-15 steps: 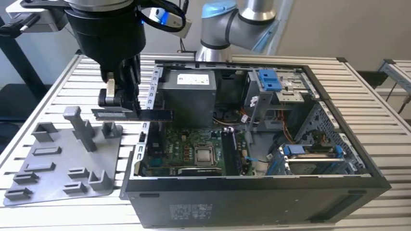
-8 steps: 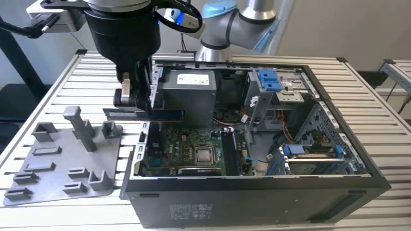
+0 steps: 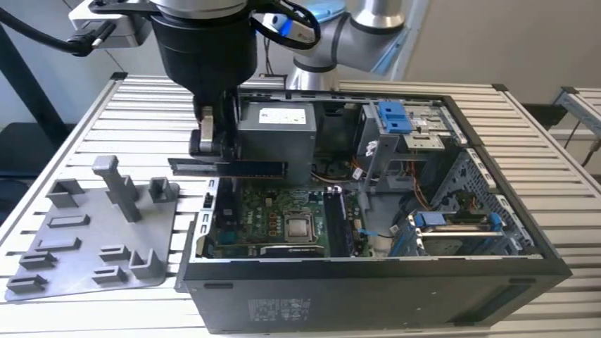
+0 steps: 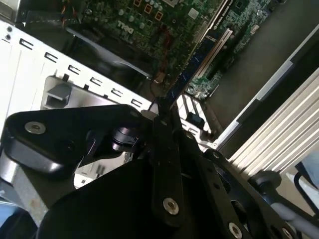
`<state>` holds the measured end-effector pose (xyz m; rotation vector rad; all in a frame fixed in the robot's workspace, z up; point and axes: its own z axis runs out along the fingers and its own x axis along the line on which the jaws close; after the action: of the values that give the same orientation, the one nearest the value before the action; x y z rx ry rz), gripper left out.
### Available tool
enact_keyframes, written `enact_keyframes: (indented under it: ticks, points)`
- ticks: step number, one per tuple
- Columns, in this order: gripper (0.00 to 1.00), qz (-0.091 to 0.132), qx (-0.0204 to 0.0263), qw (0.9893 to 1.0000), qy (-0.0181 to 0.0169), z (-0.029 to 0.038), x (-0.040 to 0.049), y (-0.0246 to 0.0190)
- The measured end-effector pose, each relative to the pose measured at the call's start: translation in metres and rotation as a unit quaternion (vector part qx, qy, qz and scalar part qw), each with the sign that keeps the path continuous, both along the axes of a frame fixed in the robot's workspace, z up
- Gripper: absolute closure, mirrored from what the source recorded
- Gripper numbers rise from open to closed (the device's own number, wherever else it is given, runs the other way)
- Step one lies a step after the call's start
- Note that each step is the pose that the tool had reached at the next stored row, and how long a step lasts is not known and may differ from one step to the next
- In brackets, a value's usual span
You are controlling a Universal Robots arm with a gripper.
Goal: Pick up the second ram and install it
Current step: 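Pick up the second ram and move it above second insertion slot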
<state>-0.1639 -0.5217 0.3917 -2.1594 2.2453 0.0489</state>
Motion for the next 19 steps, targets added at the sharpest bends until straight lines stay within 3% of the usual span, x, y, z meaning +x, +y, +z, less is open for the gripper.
enact_keyframes:
  ticks: [19]
  points:
    - [0.86, -0.010, 0.0000, 0.9999, 0.0000, 0.0000, 0.0489, 0.0000]
